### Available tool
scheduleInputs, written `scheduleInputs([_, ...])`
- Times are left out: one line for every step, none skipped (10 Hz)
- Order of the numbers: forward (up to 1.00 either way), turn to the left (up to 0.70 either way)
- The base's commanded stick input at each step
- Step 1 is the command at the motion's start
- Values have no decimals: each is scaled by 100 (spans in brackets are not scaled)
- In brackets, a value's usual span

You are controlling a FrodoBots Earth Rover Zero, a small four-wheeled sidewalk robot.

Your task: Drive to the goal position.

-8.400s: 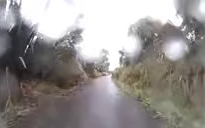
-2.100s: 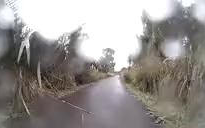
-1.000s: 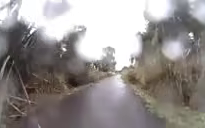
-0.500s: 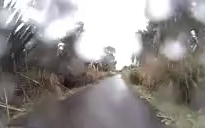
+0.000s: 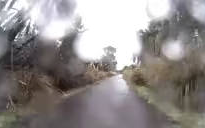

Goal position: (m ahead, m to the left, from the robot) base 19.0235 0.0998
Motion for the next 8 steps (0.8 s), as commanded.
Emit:
scheduleInputs([85,0])
scheduleInputs([85,0])
scheduleInputs([85,0])
scheduleInputs([85,0])
scheduleInputs([85,0])
scheduleInputs([85,0])
scheduleInputs([85,0])
scheduleInputs([85,-23])
